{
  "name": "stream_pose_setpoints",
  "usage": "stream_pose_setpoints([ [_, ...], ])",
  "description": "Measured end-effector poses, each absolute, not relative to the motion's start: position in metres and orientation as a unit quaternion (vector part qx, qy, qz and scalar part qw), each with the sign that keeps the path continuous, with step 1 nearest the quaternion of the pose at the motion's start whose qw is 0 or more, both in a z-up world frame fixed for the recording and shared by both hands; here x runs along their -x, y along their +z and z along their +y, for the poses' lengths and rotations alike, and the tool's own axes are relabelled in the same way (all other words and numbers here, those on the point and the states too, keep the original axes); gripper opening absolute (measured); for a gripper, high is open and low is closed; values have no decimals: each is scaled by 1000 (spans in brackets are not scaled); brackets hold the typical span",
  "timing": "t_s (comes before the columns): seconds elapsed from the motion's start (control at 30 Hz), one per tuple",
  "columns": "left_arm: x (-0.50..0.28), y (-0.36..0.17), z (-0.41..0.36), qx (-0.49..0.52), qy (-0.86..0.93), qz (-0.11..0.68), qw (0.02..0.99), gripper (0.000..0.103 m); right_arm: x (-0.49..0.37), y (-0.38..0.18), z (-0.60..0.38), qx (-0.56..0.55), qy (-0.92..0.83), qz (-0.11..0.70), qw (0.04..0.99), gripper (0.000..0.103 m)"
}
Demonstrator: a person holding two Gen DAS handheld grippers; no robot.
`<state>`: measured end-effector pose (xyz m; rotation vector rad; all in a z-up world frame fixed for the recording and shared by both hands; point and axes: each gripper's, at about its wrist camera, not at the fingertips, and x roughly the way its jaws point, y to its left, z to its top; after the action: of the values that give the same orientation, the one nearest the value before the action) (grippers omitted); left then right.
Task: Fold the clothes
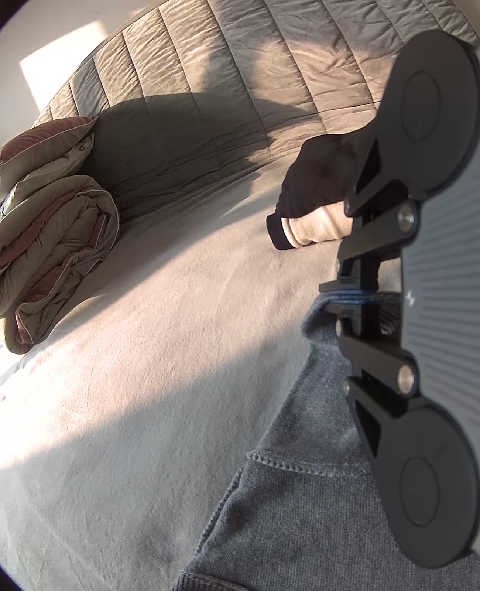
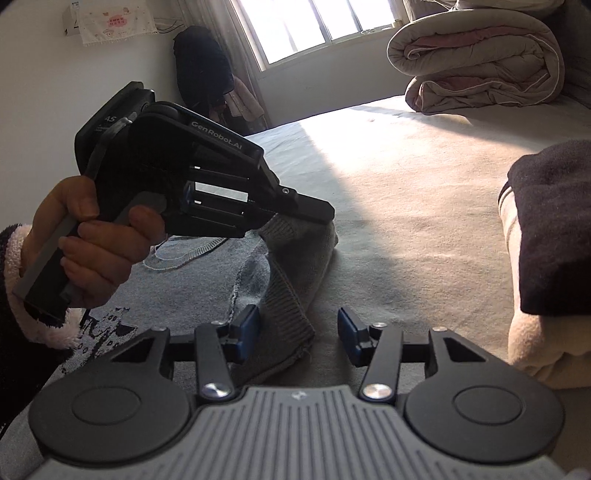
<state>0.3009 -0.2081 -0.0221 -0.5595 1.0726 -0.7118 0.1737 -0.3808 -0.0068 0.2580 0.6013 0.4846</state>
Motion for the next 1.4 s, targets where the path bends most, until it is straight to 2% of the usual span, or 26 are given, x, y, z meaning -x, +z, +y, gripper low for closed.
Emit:
stream_pose_setpoints([
  [0.27, -300, -12, -201, 273, -333, 482, 763, 2, -183, -12, -385, -161, 251, 298, 907, 53],
  [0.3, -300, -12, -202, 273, -332, 482, 763, 2, -183, -12, -383, -158, 253, 300, 906, 49],
  [0.33, -301, -12, -202, 273, -331, 482, 764, 2, -183, -11, -381, -155, 255, 303, 905, 38],
  [0.43, -301, -14, -204, 276, -324, 486, 763, 2, -184, -10, -385, -165, 268, 314, 896, 19],
  [0.6, -303, -20, -217, 273, -311, 494, 765, 2, -172, 5, -395, -146, 271, 307, 901, 12],
  [0.77, -307, -28, -236, 273, -312, 502, 759, 2, -155, 20, -412, -103, 273, 287, 912, 10],
  [0.97, -307, -49, -262, 251, -306, 511, 763, 2, -147, 20, -421, -78, 245, 310, 915, 4],
  [1.07, -305, -60, -262, 259, -306, 500, 768, 2, -151, 13, -426, -87, 226, 333, 911, 4],
  [1.17, -303, -60, -250, 287, -307, 484, 768, 4, -155, 8, -434, -103, 206, 341, 912, 11],
  [1.2, -302, -56, -245, 289, -310, 476, 771, 9, -155, 8, -437, -106, 198, 337, 914, 17],
  [1.23, -300, -51, -240, 290, -313, 468, 774, 18, -153, 8, -438, -107, 196, 333, 916, 17],
  [1.3, -293, -41, -233, 280, -319, 456, 782, 27, -152, 8, -436, -100, 199, 331, 917, 17],
  [1.4, -274, -23, -228, 232, -334, 438, 802, 29, -151, 7, -431, -87, 201, 333, 917, 17],
])
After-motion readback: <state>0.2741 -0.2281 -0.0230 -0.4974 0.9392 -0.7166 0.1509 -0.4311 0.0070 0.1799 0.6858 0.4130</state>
